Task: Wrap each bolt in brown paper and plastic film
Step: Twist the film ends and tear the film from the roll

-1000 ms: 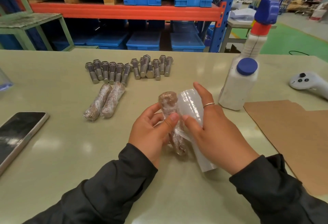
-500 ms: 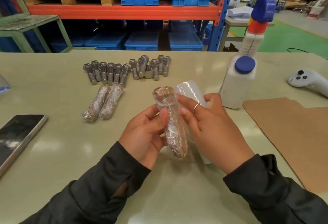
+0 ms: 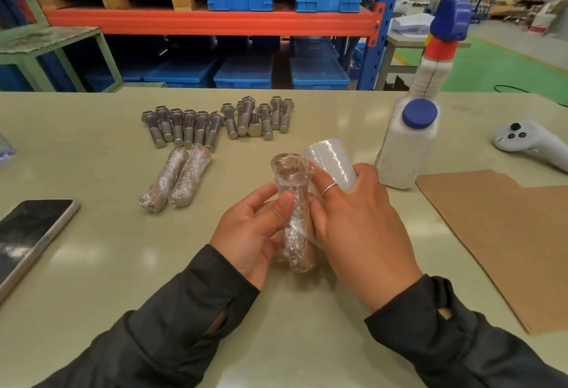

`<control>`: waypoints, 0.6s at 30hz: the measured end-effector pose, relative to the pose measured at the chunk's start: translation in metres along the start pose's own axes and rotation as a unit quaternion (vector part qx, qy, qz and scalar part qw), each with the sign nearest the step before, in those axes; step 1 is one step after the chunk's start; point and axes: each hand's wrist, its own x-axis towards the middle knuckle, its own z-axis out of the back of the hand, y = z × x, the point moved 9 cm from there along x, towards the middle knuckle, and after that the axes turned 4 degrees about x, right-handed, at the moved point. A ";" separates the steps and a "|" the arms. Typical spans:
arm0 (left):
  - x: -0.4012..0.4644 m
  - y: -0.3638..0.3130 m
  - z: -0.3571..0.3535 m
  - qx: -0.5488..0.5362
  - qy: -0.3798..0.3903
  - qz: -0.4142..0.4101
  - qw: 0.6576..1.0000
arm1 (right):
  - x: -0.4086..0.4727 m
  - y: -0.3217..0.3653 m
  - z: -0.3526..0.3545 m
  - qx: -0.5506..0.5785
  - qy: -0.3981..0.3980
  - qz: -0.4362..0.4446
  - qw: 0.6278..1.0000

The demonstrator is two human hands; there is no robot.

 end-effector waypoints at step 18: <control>0.001 0.017 -0.005 0.011 -0.032 0.019 0.999 | 0.000 0.000 0.000 0.000 -0.006 -0.006 1.000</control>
